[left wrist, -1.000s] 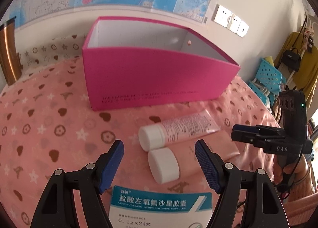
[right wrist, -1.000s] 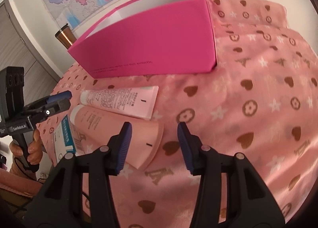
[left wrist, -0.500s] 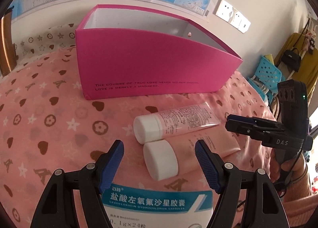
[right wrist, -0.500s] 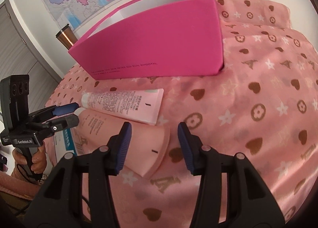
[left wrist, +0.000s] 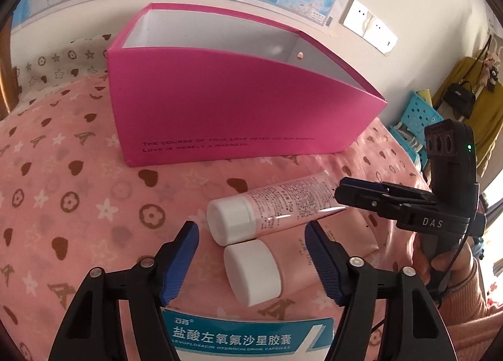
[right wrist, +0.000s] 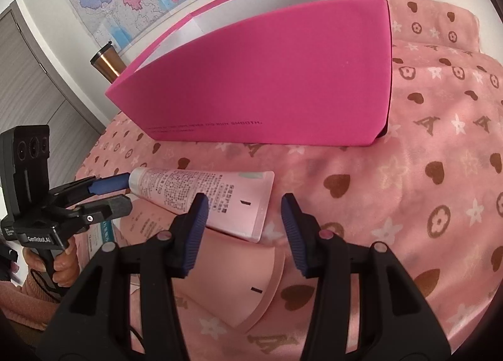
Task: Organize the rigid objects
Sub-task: 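Grasp the pink-and-white cosmetic tube with the right gripper, then lift the pink tube over the pink box and release it inside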
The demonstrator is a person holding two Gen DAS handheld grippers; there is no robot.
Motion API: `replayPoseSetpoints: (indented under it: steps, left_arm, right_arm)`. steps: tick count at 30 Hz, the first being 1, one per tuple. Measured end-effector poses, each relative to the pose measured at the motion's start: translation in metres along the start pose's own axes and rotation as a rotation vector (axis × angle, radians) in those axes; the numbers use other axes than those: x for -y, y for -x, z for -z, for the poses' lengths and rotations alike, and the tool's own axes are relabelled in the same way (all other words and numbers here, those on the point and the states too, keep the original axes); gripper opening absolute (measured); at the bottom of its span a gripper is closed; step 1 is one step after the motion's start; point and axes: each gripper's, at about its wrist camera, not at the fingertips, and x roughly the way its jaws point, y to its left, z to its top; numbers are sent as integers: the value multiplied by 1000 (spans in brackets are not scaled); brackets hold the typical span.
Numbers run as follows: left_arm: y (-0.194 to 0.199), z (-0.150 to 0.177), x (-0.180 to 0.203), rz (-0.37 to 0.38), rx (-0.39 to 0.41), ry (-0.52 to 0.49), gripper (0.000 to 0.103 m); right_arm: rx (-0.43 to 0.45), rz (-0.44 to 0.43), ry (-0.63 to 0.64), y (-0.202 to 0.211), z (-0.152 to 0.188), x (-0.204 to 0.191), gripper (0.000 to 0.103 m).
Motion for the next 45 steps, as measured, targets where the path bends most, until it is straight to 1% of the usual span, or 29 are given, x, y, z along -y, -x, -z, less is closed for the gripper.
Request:
replayPoseSetpoints:
  steps: [10,14,20,37,45]
  left_arm:
    - [-8,0,9,14,-25,-29,69]
    - [-7,-1,12,0,-20,-43,69]
    - [-5,-5,17,6,-10,-50,69]
    - [22,-29,49,25,84,-143,69]
    - [30,-33,60,29,114,-176,69]
  right_arm:
    - [-6,-25,-7,-6,-2,-2,50]
    - [-7,-22,0,-8,-3,-4,51]
    - [9,-22,-6,-1,-4,-3,51]
    - [123,32,60,52,-13,-12,51]
    - [155,53,68,62,-15,-15,51]
